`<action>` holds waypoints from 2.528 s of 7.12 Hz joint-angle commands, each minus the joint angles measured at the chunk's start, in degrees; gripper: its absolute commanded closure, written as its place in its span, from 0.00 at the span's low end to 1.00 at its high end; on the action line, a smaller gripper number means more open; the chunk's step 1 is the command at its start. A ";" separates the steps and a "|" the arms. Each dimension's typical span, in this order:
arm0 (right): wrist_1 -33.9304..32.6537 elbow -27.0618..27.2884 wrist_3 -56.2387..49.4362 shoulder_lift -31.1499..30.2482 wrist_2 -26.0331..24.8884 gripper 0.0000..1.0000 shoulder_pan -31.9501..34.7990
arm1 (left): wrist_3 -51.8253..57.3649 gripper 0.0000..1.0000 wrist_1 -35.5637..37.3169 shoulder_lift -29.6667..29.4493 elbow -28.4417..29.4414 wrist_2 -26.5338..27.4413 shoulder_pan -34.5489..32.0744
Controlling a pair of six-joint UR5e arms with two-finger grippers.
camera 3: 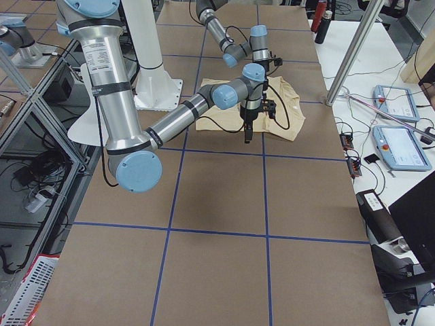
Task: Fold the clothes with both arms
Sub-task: 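Lay the sleeve across the shirt front with the left gripper, then release the sleeve with the left gripper while the right gripper moves to the hem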
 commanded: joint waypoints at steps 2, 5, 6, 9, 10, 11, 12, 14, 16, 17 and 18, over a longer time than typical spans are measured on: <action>0.00 -0.08 0.04 0.03 -0.03 0.00 0.02 | 0.06 1.00 -4.89 -0.56 3.11 3.22 0.96; 0.00 -0.96 0.13 0.55 -0.03 0.00 0.11 | 2.68 0.00 -9.10 -0.56 3.73 5.33 1.93; 0.00 -0.96 0.22 0.73 -0.03 0.00 0.11 | 4.62 0.00 -9.12 -0.56 3.74 5.33 1.93; 0.09 -2.55 1.27 2.92 3.47 0.00 0.46 | 4.90 0.00 -9.13 0.57 2.95 4.71 1.23; 0.35 -2.37 1.18 3.19 3.92 0.00 0.46 | 4.99 0.00 -8.95 3.37 -0.10 4.71 0.96; 0.53 -1.93 1.27 3.71 4.01 0.00 0.29 | 4.90 0.00 -8.77 6.79 -3.44 2.97 0.09; 1.92 -1.15 1.36 3.46 5.32 0.00 0.20 | 4.81 0.00 -7.55 8.65 -4.86 -1.48 -1.83; 16.25 -0.44 16.57 -0.03 6.21 0.00 -4.42 | 5.07 0.00 -0.47 18.46 -18.59 -8.18 -5.26; 31.94 -0.53 31.00 -4.97 3.41 0.00 -11.29 | 5.34 0.00 12.60 27.53 -35.90 -8.82 -7.56; 32.43 -0.52 32.81 -5.24 2.87 0.00 -14.62 | 8.30 0.00 19.28 29.30 -41.82 -8.47 -7.48; 32.52 -0.52 33.00 -5.24 1.82 0.01 -17.87 | 9.89 0.00 22.31 30.80 -45.36 -8.12 -7.39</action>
